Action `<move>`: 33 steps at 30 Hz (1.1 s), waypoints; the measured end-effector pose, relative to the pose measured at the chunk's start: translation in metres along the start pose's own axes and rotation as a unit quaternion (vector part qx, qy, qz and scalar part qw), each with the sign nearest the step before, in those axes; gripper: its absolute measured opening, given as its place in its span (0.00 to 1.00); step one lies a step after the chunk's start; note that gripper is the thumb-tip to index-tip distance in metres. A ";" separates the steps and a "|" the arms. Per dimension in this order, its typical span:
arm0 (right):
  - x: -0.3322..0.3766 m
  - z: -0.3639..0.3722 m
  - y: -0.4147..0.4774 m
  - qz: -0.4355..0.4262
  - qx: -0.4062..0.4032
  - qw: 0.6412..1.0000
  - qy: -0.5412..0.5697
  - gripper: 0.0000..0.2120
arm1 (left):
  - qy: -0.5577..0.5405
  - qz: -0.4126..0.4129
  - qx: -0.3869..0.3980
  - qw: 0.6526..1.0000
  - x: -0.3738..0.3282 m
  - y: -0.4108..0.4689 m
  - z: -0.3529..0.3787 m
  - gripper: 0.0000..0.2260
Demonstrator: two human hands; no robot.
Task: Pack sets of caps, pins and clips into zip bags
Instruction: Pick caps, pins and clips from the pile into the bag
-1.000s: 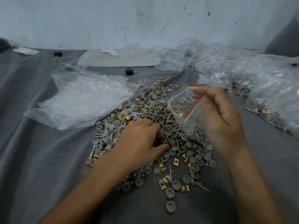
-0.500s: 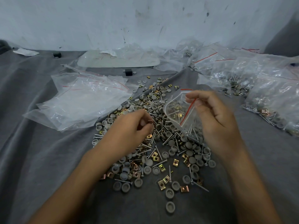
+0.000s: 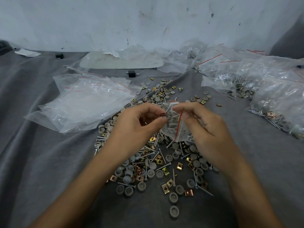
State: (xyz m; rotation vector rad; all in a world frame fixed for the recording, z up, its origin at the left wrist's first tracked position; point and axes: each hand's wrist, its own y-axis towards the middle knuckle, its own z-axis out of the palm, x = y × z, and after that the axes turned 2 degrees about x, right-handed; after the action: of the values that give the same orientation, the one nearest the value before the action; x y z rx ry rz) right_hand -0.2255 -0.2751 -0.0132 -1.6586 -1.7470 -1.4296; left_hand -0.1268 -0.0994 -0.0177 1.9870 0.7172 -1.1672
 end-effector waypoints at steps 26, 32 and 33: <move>-0.002 -0.003 0.001 0.020 -0.124 0.992 0.016 0.11 | 0.392 -0.028 0.274 0.878 0.001 -0.007 -0.009 0.12; -0.001 -0.003 0.001 0.015 -0.116 0.993 0.014 0.12 | 0.428 -0.013 0.279 0.859 0.001 -0.009 -0.008 0.17; -0.001 -0.003 0.001 0.015 -0.114 0.993 0.015 0.12 | 0.427 -0.009 0.280 0.860 0.001 -0.010 -0.007 0.17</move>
State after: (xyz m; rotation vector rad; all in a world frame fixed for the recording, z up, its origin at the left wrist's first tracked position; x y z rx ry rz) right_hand -0.2253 -0.2781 -0.0123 -1.7572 -1.5835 -1.6848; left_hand -0.1298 -0.0878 -0.0189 3.0518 0.8692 -0.4500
